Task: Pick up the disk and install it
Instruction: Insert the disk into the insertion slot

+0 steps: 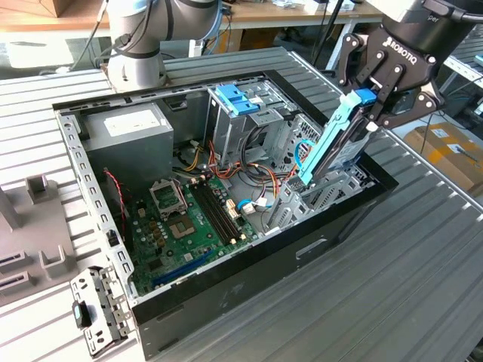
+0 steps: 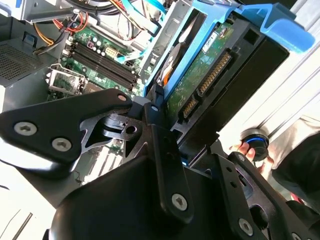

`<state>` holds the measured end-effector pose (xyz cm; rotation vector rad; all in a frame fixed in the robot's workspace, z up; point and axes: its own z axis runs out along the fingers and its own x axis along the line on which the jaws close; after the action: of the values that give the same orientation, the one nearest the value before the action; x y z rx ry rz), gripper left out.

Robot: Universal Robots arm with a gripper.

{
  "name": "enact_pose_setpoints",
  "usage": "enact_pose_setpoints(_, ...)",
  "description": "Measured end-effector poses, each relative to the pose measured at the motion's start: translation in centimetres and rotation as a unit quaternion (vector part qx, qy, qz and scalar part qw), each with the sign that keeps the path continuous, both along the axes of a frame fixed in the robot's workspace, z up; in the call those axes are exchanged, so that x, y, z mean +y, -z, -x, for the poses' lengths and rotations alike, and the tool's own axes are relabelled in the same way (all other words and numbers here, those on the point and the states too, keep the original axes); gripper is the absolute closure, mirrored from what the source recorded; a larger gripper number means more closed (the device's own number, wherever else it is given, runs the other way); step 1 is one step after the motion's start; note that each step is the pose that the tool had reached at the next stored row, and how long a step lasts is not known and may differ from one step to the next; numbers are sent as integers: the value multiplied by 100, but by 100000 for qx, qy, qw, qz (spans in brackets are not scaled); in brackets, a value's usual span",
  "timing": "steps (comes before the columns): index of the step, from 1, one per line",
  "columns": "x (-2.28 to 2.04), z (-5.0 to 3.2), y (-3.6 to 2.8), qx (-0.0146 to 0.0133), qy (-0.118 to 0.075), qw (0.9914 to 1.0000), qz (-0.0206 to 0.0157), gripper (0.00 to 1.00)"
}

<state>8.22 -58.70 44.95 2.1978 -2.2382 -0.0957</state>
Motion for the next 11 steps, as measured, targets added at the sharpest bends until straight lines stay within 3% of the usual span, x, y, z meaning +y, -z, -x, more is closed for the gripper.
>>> enact_pose_setpoints(6,73,1,56,1,2,100000,4,64)
enact_pose_setpoints(11,75,12,142,0,4,100000,4,64)
